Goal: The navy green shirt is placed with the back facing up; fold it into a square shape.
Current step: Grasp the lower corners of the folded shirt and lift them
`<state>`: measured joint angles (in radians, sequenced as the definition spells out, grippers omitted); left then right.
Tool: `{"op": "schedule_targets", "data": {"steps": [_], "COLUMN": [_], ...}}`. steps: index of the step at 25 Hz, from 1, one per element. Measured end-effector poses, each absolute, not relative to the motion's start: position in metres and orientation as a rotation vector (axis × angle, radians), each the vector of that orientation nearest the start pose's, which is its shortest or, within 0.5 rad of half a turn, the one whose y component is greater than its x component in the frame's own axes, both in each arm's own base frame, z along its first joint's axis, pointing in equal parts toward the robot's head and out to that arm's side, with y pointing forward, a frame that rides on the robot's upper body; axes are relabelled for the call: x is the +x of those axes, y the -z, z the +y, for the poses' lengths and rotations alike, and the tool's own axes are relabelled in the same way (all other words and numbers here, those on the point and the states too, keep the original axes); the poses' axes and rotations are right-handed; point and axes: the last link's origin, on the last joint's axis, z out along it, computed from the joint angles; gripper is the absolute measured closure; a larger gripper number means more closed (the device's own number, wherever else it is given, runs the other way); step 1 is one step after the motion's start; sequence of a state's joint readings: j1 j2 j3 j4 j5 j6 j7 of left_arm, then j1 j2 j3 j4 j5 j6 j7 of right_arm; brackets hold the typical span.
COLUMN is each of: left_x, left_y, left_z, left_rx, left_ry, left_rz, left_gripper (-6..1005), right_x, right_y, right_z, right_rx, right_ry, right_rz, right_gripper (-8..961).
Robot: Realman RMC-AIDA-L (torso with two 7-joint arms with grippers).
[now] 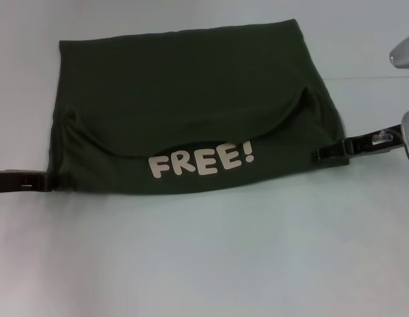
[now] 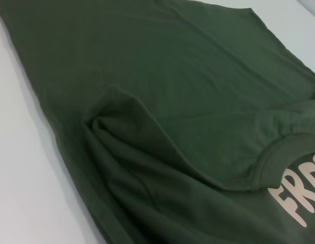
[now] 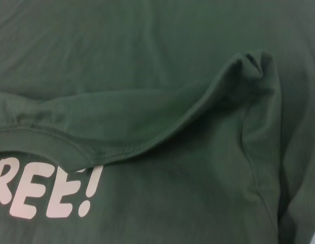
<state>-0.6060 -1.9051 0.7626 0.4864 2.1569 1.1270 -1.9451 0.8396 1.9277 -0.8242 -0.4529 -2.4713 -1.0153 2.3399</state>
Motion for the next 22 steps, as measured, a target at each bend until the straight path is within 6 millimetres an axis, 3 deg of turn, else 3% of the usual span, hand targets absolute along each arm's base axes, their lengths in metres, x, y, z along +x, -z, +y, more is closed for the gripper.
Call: {"op": "schedule_targets", "data": {"steps": [11,22], "left_x": [-0.3333,-0.3325], "left_y": [-0.0399,-0.0402], "left_z": [0.3811,0.3819], "left_rx": [-2.261,-2.262], "left_ry": [0.280,0.282], "left_rz": [-1.335,-1.332], "left_gripper": [946,946], "right_x": [0.2774,0.2832], "right_y": [-0.0094,-0.0120], "right_z": [0.4343,0.4326], "right_rx": [-2.198,-2.175], "right_ry": [-0.012,-0.018], "right_rz": [1.394,1.411], "right_gripper": [147,384]}}
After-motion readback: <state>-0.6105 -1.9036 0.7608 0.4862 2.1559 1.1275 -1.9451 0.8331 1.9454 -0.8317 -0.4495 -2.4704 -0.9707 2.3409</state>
